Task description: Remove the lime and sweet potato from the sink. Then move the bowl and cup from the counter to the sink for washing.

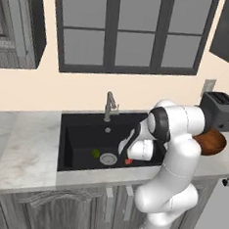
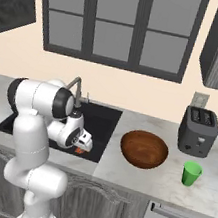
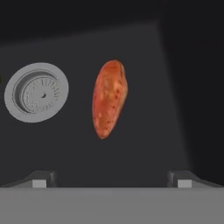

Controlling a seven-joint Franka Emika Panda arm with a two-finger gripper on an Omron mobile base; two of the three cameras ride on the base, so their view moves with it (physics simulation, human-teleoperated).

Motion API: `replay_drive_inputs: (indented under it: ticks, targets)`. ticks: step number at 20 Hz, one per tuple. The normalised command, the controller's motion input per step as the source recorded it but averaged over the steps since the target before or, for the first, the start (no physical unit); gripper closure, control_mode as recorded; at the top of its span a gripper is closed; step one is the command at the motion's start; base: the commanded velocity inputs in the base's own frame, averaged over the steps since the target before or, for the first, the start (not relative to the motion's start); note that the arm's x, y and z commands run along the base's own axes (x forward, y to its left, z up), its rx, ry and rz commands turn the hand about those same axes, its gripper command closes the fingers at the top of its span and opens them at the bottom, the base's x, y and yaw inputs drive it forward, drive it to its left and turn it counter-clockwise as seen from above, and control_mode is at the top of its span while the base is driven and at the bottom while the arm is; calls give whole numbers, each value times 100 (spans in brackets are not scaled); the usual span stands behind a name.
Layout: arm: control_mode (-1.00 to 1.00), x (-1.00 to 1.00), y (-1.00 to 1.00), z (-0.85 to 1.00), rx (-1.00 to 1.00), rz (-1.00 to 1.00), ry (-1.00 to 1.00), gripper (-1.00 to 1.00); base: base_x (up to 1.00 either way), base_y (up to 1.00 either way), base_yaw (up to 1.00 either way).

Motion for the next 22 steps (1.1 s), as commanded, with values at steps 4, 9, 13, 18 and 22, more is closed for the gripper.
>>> replay_drive_inputs:
  ticks: [4, 9, 13, 18, 22]
  targets:
    - [-100, 9, 0, -14, 0, 1, 0, -100, 0, 0, 0]
    - [-100, 9, -2, -13, 0, 1, 0, -100, 0, 0, 0]
    - [-100, 10, 0, -13, 0, 0, 0, -100, 0, 0, 0]
    - [-100, 12, 0, -13, 0, 0, 1, -100, 0, 0, 0]
    - [-100, 13, 0, -13, 0, 0, 0, -100, 0, 0, 0]
